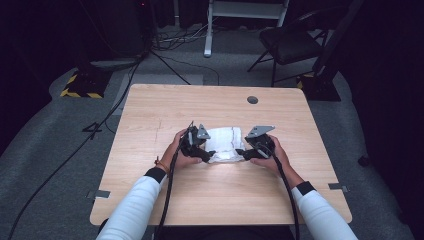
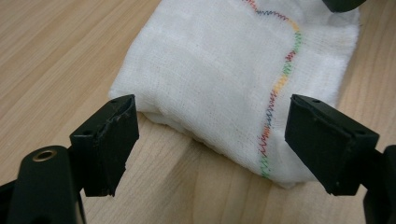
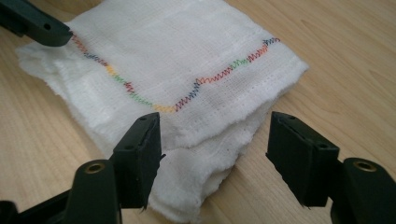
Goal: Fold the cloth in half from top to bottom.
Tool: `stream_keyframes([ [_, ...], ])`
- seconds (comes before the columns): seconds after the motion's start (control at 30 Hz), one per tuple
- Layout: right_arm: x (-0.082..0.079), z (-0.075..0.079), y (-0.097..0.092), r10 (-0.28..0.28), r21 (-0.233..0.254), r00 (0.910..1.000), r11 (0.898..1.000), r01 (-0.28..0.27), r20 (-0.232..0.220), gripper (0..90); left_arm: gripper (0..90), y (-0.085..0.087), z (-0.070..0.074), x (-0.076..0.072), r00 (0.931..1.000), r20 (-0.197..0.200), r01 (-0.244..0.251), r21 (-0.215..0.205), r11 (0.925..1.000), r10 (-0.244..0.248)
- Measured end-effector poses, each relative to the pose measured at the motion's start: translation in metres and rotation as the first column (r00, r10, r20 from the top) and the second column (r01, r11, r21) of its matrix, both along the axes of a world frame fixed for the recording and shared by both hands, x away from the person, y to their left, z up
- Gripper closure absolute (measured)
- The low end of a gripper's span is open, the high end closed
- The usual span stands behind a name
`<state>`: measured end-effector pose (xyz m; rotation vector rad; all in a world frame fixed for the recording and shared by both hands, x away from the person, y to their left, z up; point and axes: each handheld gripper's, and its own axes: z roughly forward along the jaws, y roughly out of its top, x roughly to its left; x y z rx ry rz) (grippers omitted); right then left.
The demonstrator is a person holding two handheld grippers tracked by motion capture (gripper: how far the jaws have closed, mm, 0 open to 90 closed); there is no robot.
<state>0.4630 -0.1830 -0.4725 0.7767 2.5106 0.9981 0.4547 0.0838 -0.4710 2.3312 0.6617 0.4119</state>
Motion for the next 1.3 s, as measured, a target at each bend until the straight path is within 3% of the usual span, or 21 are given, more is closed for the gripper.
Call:
stream_keyframes([
  [0.2, -0.014, 0.009, -0.007, 0.021, -0.007, 0.9996, 1.0, -0.021, 0.021, 35.5, 17.6, 0.0, 0.006, -0.02, 0.9983, 0.058, 0.007, 0.068, 0.9977, -0.011],
  [0.3, -0.022, 0.012, -0.011, 0.036, -0.012, 0.999, 0.999, -0.036, 0.024, 35.2, 18.0, 0.003, 0.008, -0.028, 0.998, 0.062, 0.01, 0.071, 0.9974, -0.015],
  [0.5, -0.033, 0.02, -0.024, 0.03, -0.016, 0.999, 0.999, -0.03, 0.033, 34.1, 17.8, 0.011, 0.007, -0.04, 0.998, 0.063, -0.003, 0.124, 0.9923, -0.005],
  [0.53, -0.038, 0.02, -0.028, 0.03, -0.038, 0.9989, 0.999, -0.029, 0.037, 33.2, 17.8, 0.012, 0.006, -0.042, 0.9979, 0.064, -0.008, 0.135, 0.9908, -0.001],
  [0.83, -0.054, 0.02, -0.049, 0.022, -0.092, 0.9979, 0.996, -0.017, 0.061, 32.2, 17.9, 0.03, 0.007, -0.062, 0.9966, 0.082, -0.02, 0.142, 0.9897, 0.009],
  [1.0, -0.063, 0.019, -0.058, 0.018, -0.113, 0.9976, 0.994, -0.011, 0.067, 31.6, 17.2, 0.037, 0.007, -0.069, 0.9978, 0.065, -0.018, 0.144, 0.9894, 0.009],
  [1.07, -0.066, 0.018, -0.062, 0.016, -0.122, 0.9976, 0.993, -0.008, 0.068, 31.5, 18.1, 0.042, 0.006, -0.075, 0.9957, 0.091, -0.031, 0.159, 0.9869, 0.017],
  [1.3, -0.075, 0.014, -0.077, 0.003, -0.129, 0.9974, 0.992, 0.007, 0.072, 31.1, 17.7, 0.053, 0.003, -0.088, 0.9936, 0.106, -0.058, 0.173, 0.9833, 0.04],
])
